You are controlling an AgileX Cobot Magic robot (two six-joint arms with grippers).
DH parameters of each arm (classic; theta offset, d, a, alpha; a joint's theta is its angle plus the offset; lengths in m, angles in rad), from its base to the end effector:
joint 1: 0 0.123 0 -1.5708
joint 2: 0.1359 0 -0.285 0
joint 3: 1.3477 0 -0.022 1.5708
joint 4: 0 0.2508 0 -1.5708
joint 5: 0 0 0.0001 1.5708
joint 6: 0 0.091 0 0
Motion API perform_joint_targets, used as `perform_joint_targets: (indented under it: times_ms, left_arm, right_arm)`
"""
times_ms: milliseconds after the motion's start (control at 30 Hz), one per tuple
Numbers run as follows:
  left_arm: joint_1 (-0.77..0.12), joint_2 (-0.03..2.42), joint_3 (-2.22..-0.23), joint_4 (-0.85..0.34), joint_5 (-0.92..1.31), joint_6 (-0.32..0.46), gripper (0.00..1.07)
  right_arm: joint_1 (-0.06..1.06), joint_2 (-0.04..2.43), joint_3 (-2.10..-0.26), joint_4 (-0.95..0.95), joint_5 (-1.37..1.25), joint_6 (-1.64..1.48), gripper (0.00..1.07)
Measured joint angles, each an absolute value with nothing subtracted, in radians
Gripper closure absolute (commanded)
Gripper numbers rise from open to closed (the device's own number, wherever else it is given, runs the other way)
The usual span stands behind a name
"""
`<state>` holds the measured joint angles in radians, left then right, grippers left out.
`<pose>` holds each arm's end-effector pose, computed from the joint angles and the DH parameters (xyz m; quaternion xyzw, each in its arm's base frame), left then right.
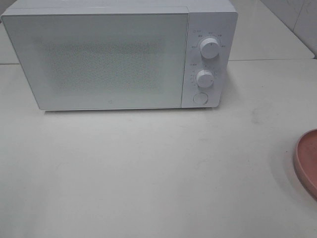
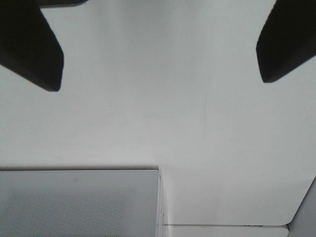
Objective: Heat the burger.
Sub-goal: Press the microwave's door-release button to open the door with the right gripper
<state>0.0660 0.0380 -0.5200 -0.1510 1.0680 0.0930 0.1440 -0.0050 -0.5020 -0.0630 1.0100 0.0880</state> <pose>-0.0011 -0.0121 0.2832 0.0141 0.8572 -0.0347 0.5136 -0.0032 -0.0054 0.2821 -0.0229 0.8371 0.0319 0.5456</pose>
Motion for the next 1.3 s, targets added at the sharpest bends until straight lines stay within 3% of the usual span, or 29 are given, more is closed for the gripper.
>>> perform_joint_targets:
  times_ms: [567, 1300]
  left_arm:
    - [0.066, 0.038, -0.520, -0.151, 1.068, 0.093, 0.07]
    - [0.066, 0.038, -0.520, -0.151, 1.068, 0.093, 0.07]
  right_arm:
    - [0.144, -0.005, -0.505, -0.062, 1.007, 0.088, 0.32]
    - [0.144, 0.253, -0.523, -0.062, 0.699, 0.091, 0.32]
